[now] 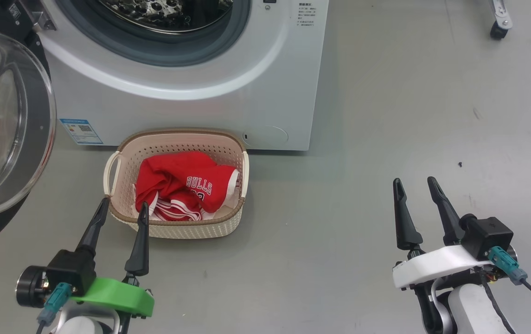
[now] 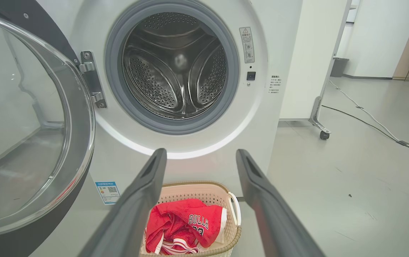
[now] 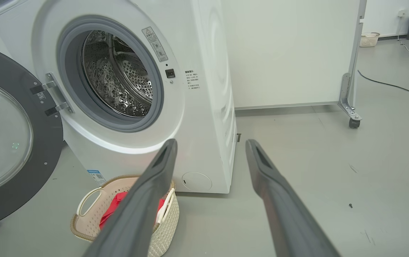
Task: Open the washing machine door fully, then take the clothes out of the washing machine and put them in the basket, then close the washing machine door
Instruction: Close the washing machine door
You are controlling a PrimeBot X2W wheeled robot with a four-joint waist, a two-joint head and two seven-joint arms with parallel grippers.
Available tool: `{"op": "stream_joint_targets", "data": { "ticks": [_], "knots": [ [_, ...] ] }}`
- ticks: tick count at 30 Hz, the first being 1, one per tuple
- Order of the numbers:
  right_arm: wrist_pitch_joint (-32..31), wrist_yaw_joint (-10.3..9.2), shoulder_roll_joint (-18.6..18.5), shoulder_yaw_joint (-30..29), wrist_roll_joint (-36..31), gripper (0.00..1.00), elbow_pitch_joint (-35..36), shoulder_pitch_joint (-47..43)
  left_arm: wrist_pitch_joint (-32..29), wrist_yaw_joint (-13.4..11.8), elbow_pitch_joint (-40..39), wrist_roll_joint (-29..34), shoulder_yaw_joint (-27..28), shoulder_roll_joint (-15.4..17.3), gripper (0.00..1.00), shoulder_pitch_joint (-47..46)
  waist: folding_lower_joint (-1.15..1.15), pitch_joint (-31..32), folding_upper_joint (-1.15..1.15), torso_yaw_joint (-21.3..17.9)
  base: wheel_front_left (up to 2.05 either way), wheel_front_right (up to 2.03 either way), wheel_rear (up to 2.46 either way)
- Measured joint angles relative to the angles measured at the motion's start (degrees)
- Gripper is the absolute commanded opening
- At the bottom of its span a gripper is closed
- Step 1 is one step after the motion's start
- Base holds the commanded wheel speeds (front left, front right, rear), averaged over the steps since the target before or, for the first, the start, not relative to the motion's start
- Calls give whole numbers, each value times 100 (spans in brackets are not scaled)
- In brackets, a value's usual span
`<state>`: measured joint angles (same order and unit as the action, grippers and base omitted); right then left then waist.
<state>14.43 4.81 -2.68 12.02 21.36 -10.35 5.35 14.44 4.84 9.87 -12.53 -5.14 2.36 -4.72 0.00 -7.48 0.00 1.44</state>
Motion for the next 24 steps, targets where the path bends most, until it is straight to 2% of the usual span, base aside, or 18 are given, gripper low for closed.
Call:
{"op": "stream_joint_targets", "data": {
  "ticks": [11, 24],
  "knots": [
    [0, 8, -71, 20, -91, 100, -23, -1, 0, -59, 34, -124, -110, 0, 100, -4, 0, -39, 0, 513, 0, 0, 0],
    [0, 12, -97, 40, -176, 100, -23, 3, 0, -210, 36, -318, -197, 0, 100, -13, 0, -139, 0, 1366, 0, 0, 0]
  ]
}}
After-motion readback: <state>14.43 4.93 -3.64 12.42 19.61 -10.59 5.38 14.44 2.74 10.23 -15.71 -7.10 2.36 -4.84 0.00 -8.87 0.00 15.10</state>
